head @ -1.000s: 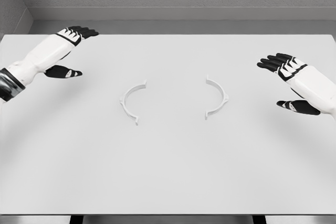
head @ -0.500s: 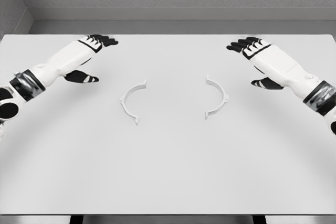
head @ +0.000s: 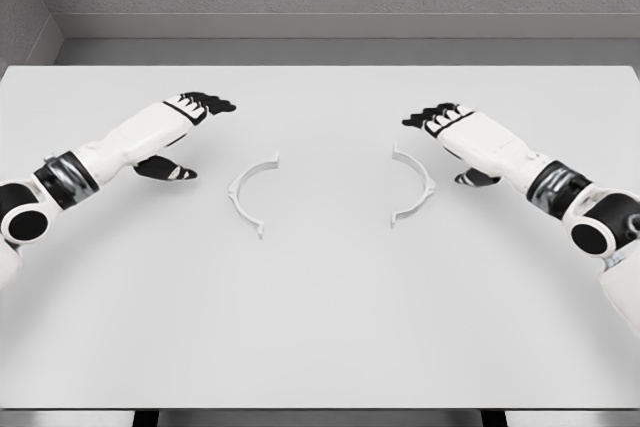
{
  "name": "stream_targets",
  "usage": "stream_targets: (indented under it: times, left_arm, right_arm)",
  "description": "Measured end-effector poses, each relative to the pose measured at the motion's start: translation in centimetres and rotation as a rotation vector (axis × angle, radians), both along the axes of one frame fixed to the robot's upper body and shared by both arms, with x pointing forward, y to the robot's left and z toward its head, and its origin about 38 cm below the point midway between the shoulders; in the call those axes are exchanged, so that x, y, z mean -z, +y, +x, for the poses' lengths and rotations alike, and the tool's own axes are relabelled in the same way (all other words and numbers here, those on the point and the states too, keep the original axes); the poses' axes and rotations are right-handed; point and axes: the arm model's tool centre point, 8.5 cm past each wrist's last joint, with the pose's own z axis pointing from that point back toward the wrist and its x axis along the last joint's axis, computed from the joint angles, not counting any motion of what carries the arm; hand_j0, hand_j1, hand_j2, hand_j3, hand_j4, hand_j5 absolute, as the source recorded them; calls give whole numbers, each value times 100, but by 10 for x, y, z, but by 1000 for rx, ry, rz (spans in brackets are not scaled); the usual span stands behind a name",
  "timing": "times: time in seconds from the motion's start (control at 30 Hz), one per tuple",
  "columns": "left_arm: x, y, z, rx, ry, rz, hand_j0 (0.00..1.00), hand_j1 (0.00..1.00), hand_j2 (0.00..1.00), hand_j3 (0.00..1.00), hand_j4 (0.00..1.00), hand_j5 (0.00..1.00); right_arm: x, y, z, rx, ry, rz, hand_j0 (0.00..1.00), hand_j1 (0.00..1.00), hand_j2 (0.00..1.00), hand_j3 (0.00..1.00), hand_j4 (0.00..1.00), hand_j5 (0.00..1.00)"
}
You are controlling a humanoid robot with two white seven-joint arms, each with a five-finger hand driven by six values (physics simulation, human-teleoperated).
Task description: Assemble PVC drainage pipe clamps
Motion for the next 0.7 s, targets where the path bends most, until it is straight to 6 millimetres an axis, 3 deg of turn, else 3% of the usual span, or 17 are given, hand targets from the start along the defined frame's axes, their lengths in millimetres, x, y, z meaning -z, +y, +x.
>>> stream_targets:
  times: [0.7]
  left_arm:
    - [12, -3, -10, 14, 23, 9, 100, 100, 100, 100, 100, 100]
  right_arm:
    - [10, 16, 3, -7, 30, -25, 100, 100, 100, 100, 100, 100]
